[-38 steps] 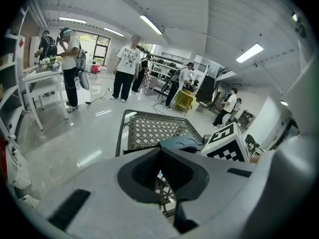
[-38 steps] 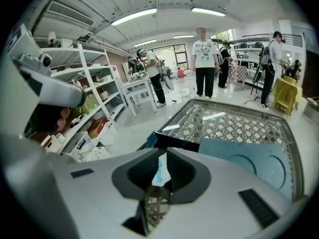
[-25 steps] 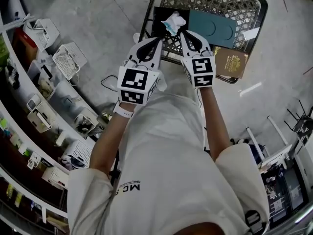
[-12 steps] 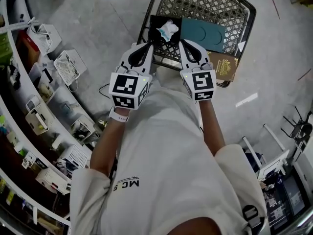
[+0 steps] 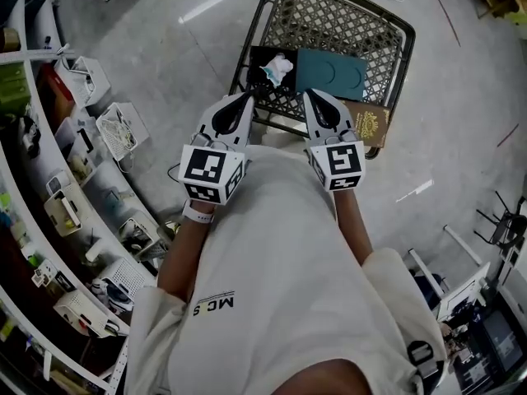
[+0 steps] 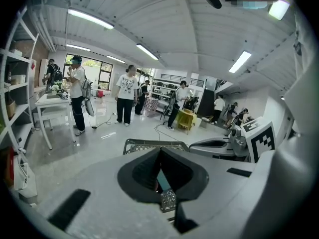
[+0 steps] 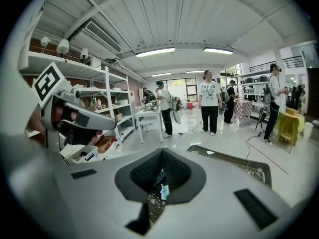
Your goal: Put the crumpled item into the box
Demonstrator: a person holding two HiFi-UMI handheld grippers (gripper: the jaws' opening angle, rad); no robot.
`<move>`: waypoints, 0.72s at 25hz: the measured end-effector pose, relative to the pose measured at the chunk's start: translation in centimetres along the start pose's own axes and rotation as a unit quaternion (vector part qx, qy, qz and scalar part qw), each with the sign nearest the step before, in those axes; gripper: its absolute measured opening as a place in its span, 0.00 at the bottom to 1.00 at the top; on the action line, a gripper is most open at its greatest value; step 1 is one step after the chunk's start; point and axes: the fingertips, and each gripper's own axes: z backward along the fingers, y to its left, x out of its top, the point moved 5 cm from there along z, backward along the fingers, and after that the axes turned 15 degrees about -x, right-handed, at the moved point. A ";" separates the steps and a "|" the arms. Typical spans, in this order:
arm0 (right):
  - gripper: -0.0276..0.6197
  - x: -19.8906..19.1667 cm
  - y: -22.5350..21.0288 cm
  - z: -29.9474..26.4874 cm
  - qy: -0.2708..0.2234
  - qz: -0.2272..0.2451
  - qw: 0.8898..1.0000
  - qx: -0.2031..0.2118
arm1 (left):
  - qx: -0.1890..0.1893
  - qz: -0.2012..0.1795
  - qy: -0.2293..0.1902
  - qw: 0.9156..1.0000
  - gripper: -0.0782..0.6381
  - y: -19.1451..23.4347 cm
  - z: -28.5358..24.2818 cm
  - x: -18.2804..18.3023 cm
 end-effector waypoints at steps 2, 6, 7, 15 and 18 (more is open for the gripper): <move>0.07 0.4 -0.1 0.7 -0.008 -0.004 1.000 0.001 | 0.002 -0.007 -0.006 1.000 0.14 -0.5 0.4 0.3; 0.07 1.4 -0.1 1.9 -0.028 -0.005 1.000 0.008 | 0.006 -0.017 -0.017 1.000 0.14 -1.3 1.2 0.7; 0.07 1.7 0.0 2.2 -0.032 -0.004 0.999 0.010 | 0.007 -0.018 -0.019 1.000 0.14 -1.5 1.4 0.7; 0.07 2.1 0.2 2.6 -0.048 -0.015 0.999 0.014 | 0.007 -0.024 -0.021 0.999 0.14 -2.5 1.7 0.6; 0.07 2.1 -0.1 2.7 -0.051 -0.017 0.998 0.013 | 0.006 -0.031 -0.024 0.999 0.14 -2.8 1.7 1.0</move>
